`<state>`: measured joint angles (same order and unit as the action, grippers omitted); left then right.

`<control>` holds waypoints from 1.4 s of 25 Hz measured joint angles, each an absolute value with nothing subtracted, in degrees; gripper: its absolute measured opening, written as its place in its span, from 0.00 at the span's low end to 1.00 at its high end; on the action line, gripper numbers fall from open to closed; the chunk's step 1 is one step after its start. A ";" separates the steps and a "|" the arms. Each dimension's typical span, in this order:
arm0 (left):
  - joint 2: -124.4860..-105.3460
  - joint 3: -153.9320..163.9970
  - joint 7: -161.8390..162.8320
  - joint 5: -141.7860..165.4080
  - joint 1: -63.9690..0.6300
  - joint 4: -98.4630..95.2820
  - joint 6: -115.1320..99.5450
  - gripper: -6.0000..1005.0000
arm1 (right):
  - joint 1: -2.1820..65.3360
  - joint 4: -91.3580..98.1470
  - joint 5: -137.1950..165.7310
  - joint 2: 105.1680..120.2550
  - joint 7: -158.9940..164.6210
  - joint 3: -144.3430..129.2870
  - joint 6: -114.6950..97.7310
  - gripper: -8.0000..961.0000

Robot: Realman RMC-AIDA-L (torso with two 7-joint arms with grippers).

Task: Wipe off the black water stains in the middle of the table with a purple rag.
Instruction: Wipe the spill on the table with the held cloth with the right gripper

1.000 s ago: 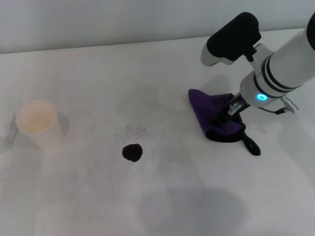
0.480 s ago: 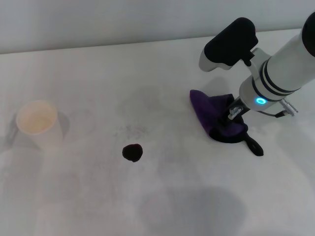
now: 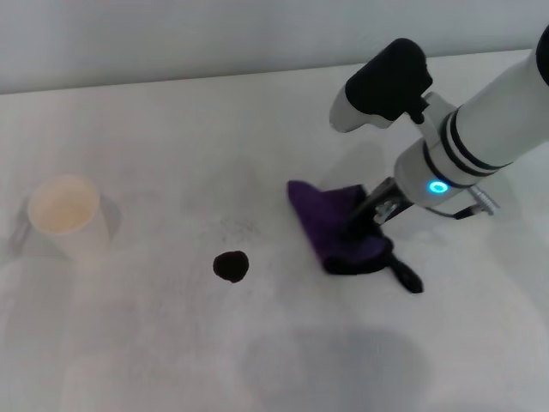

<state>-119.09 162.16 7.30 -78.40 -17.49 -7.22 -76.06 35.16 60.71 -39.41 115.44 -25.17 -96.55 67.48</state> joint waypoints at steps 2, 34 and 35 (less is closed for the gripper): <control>-119.09 162.16 7.30 -78.41 -17.52 -7.21 -76.08 0.89 | 35.23 60.72 -41.53 115.63 -26.89 -97.07 67.40 0.08; -119.17 162.16 7.29 -78.40 -17.79 -7.36 -76.03 0.89 | 35.28 56.15 -53.23 115.86 -29.80 -120.37 33.63 0.08; -119.17 162.16 7.29 -78.39 -17.79 -7.38 -76.03 0.89 | 35.23 55.82 -53.27 115.85 -29.78 -120.37 33.03 0.08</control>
<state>-119.17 162.16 7.29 -78.39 -17.79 -7.38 -76.03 35.23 55.82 -53.27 115.85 -29.78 -120.37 33.03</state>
